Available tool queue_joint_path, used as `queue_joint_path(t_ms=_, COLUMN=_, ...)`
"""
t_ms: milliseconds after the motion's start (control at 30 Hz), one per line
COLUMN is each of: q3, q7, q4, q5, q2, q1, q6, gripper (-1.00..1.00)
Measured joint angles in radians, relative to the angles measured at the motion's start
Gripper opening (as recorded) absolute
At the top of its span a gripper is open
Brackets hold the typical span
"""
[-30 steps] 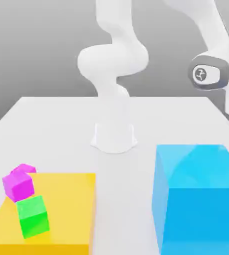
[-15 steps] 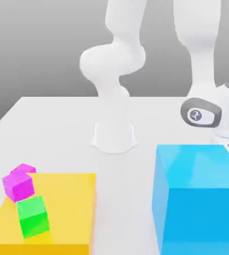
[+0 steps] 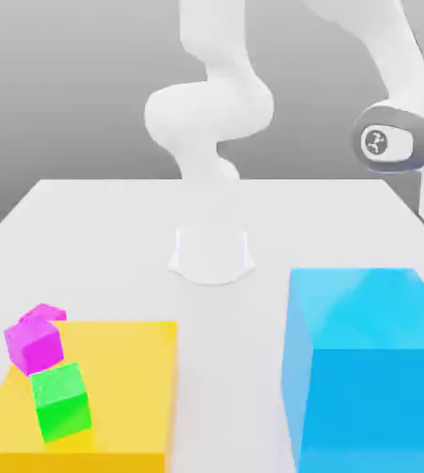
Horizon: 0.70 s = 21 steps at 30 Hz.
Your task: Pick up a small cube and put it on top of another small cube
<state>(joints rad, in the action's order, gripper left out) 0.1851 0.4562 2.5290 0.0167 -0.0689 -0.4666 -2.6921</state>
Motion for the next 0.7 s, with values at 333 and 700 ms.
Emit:
queue_joint_path(t_ms=333, q3=-0.244, q7=0.070, q4=0.048, q5=0.060, q2=-0.101, q1=0.281, q6=0.043, gripper=-1.00)
queue_joint_path(t_ms=700, q3=-0.591, q7=0.091, q4=0.239, q5=0.161, q2=-0.128, q1=0.691, q6=0.048, gripper=-1.00)
